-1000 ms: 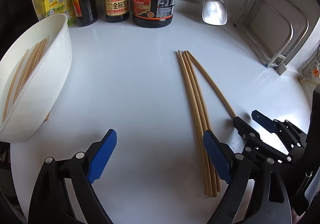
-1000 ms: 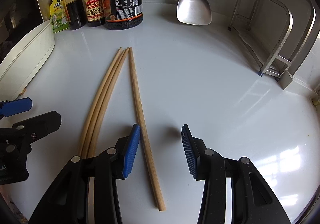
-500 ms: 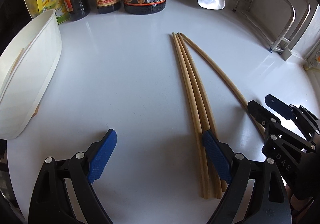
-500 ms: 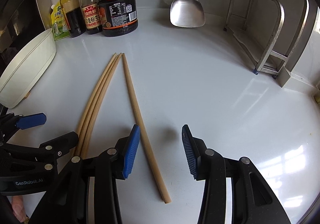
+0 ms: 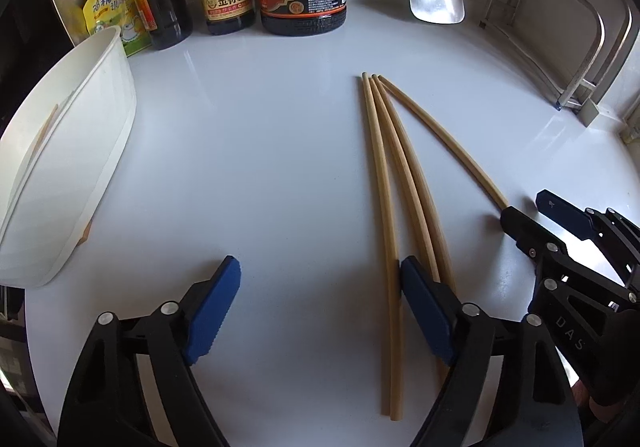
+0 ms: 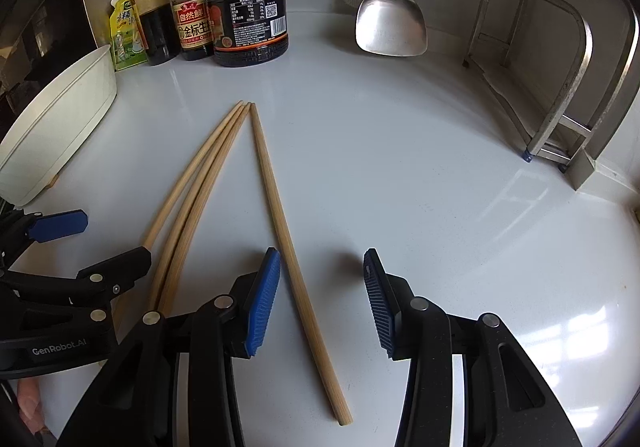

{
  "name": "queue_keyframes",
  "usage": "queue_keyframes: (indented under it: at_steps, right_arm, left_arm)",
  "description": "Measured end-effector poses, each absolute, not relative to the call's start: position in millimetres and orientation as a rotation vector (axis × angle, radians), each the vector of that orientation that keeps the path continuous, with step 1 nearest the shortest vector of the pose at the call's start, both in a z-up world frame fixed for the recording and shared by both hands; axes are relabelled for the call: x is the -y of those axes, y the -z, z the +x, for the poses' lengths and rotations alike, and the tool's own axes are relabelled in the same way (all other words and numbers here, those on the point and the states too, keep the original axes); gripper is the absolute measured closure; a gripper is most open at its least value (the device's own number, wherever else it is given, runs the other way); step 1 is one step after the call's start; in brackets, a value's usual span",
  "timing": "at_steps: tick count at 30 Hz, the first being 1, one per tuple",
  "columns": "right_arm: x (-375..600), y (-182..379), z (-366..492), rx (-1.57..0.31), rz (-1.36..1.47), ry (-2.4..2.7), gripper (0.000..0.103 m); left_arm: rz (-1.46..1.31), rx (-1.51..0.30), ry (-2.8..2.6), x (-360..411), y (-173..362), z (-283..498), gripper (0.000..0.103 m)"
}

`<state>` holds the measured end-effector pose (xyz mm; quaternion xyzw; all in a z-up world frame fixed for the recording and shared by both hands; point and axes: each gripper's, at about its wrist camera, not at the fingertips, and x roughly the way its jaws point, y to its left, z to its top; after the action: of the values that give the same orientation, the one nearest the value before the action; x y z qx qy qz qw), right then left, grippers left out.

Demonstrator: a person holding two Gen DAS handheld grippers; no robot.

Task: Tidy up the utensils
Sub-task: 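Close the right tool on one wooden chopstick while the left tool grasps another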

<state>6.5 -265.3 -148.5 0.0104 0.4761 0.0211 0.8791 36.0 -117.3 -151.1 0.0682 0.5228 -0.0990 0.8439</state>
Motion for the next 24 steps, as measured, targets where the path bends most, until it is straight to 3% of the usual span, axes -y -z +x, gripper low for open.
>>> queue_keyframes:
  at_steps: [3, 5, 7, 10, 16, 24]
  right_arm:
    - [261.4, 147.9, 7.9, -0.991, 0.013, -0.071, 0.065]
    - [257.9, 147.1, 8.2, -0.992, 0.002, -0.089, 0.077]
    - [254.2, 146.5, 8.8, -0.996, -0.009, -0.100, 0.094]
    - [251.4, 146.1, 8.9, -1.001, -0.008, -0.108, 0.097]
    - [256.3, 140.3, 4.2, -1.006, 0.056, -0.089, 0.097]
    - [248.1, 92.9, 0.7, -0.948, 0.122, -0.080, 0.097]
  left_arm:
    - [0.152, -1.093, 0.228, 122.1, 148.6, 34.0, 0.042]
    - [0.153, -1.087, 0.237, 124.3, 147.0, 32.4, 0.053]
    - [0.153, -1.084, 0.244, 125.7, 145.8, 31.5, 0.072]
    - [0.147, -1.089, 0.259, 125.1, 145.1, 32.3, 0.095]
    - [0.110, -1.101, 0.279, 114.0, 140.4, 29.7, 0.096]
    - [0.052, -1.012, 0.270, 75.4, 85.5, 25.1, 0.096]
